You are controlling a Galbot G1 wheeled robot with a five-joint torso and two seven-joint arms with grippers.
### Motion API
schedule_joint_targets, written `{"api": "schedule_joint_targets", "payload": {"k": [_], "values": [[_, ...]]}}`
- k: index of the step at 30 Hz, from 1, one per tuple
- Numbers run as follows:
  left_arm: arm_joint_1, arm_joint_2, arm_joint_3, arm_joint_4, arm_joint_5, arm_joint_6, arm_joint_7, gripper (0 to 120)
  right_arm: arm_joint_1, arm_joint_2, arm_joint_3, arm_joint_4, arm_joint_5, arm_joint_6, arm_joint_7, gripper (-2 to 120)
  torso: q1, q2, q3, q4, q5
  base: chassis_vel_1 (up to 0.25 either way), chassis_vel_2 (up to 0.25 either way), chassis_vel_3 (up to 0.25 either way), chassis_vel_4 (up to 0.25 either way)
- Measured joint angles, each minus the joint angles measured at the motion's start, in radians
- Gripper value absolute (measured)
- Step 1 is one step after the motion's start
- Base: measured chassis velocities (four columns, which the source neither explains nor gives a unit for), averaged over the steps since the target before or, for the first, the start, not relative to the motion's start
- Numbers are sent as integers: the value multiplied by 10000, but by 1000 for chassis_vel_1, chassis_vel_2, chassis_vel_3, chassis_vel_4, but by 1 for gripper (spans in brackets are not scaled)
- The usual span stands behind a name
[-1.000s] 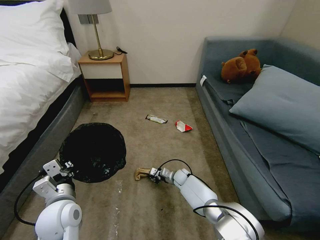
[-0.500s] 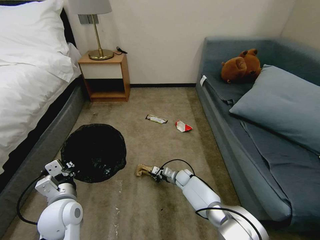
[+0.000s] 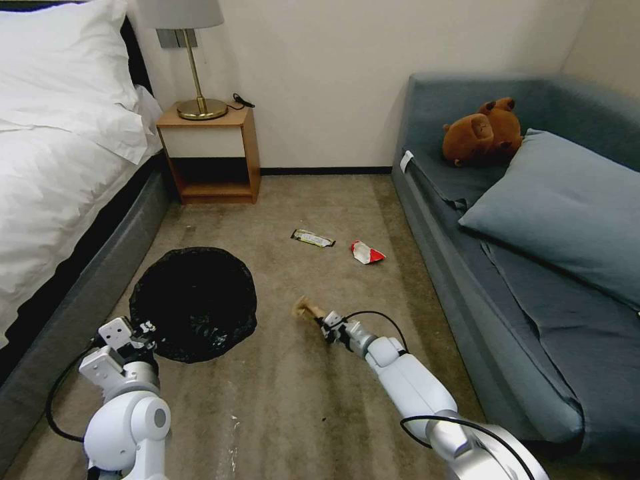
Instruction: Pick up the trash bin, then pick up the garbage on the floor and place it into the trash bin.
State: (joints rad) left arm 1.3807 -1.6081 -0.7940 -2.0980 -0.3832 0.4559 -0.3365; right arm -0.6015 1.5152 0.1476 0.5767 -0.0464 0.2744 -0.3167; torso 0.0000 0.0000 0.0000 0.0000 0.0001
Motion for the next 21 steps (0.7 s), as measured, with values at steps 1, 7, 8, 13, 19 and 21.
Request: {"api": "schedule_joint_targets", "payload": {"k": [1, 7, 8, 13, 19, 21], "values": [[0, 0, 0, 0, 0, 0, 0, 1, 0, 0, 0, 0, 0, 0, 0, 0, 0, 0, 0, 0, 0, 0, 0, 0, 0], [-150, 0, 26, 141, -5, 25, 9, 1, -548, -196, 575, 1070, 1177, -126, 545, 0, 0, 0, 0, 0, -2, 0, 0, 0, 0], [-202, 0, 41, 186, -9, 29, 10, 1, -738, -270, 644, 1454, 1495, -191, 679, 0, 0, -1, -1, 1, -1, 0, 0, 0, 0], [-309, 0, 123, 305, -12, 35, 22, 1, -1280, -393, 863, 2504, 2301, -347, 1076, 0, 0, 0, -1, -1, -2, 0, 0, 0, 0], [-395, 0, 182, 543, -10, 19, 73, 1, -2445, -335, 1287, 4335, 3374, -624, 1865, 0, 0, 0, -1, -1, -2, 0, 0, 0, 0], [-418, 0, 191, 603, -25, -8, 88, 1, -2757, -289, 1369, 4793, 3568, -693, 2077, 0, 0, 0, -1, -1, -1, 0, 0, 0, 0]]}}
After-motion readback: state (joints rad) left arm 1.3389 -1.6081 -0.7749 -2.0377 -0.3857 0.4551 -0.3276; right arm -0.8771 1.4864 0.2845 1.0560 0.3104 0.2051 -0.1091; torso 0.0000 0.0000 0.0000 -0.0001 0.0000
